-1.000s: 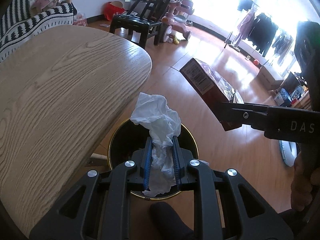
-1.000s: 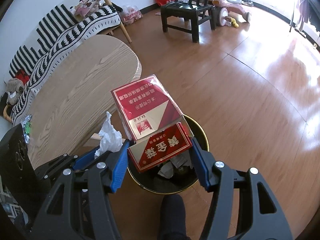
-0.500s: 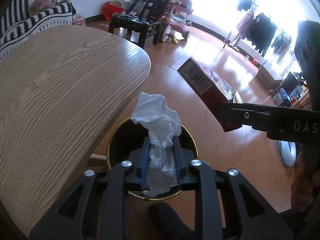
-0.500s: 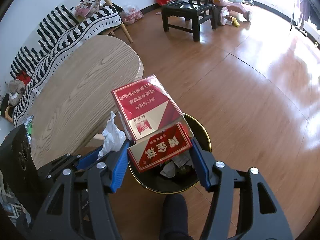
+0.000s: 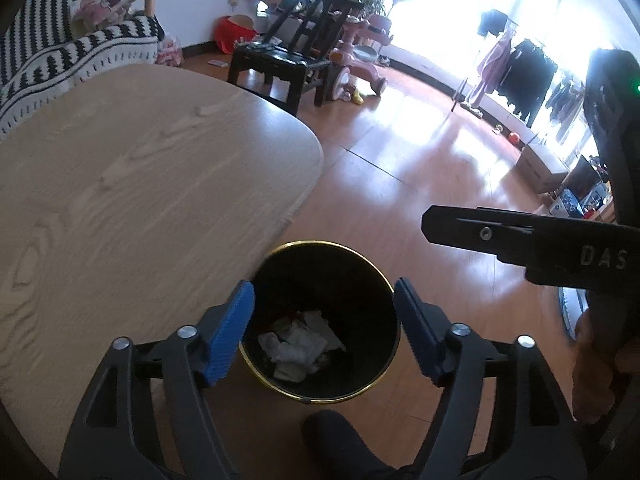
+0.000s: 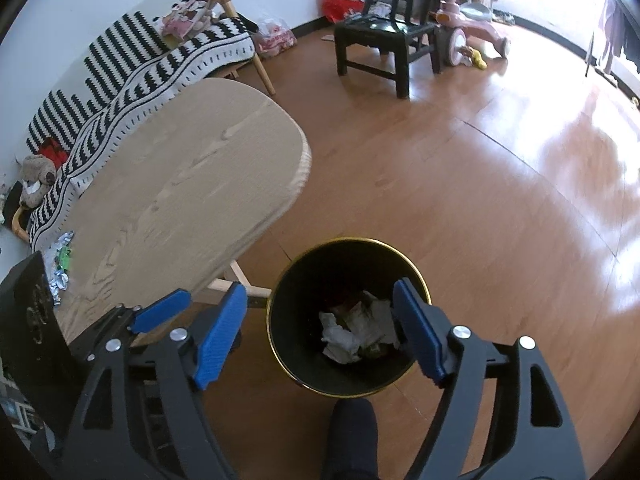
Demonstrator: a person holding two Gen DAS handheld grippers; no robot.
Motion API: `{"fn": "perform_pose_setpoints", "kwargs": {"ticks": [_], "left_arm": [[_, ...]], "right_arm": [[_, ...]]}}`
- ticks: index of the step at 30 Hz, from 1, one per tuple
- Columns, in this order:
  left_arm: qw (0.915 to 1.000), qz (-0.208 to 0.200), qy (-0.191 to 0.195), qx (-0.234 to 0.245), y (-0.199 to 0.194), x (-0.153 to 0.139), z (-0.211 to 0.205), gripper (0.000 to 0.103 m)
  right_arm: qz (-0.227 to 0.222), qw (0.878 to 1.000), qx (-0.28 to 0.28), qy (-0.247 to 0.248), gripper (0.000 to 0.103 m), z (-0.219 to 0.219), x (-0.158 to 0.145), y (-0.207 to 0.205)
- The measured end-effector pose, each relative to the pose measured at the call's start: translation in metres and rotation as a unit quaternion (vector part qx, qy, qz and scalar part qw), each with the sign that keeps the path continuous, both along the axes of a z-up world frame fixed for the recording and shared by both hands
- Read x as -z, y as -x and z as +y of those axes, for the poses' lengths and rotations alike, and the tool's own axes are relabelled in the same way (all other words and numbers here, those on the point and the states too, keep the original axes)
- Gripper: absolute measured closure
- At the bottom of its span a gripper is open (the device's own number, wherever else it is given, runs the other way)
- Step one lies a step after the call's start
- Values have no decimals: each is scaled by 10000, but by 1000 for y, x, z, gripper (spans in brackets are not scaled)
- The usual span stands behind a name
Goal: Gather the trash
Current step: 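Move both open tools back over the table toward the trash, then grasp the clear plastic bag with the left tool while the right tool grasps the blue-white wrapper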
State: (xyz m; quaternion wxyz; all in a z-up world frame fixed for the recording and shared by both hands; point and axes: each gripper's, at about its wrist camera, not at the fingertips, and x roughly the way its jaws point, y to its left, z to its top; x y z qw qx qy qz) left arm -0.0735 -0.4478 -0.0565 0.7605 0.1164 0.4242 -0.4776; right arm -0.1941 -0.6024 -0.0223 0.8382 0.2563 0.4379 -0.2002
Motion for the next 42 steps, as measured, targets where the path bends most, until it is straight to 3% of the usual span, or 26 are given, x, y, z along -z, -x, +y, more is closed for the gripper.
{"fn": "perform_pose_setpoints", "kwargs": {"ticks": [5, 10, 15, 20, 23, 27, 30, 38, 42], "left_arm": [[9991, -152, 108, -384, -20, -21, 42, 23], [9937, -281, 160, -1076, -55, -39, 103, 19], [9793, -417, 175, -1973, -100, -53, 187, 18], [9579, -539, 61, -2820, -136, -61, 276, 18], [9457, -778, -133, -3152, -154, -61, 320, 18], [9369, -1012, -415, -3320, -179, -57, 358, 18], [9383, -1020, -579, -3255, -201, -50, 368, 18], [9464, -1142, -801, -2912, -226, -29, 354, 18], [9464, -1133, -849, -2904, -235, -21, 351, 27]], "right_arm": [[-229, 9994, -207, 141, 24, 23, -16, -24], [-493, 9965, -654, 163, 22, 64, -35, -70], [-710, 9893, -1274, 67, 22, 123, -48, -128], [-767, 9801, -1821, -179, 22, 188, -49, -185], [-737, 9733, -2157, -256, 22, 230, -44, -216], [-679, 9650, -2517, -278, 22, 279, -35, -246], [-618, 9609, -2685, -264, 22, 305, -29, -262], [-464, 9570, -2845, -309, 22, 325, -11, -288], [-404, 9560, -2893, -276, 22, 333, -5, -296]]}}
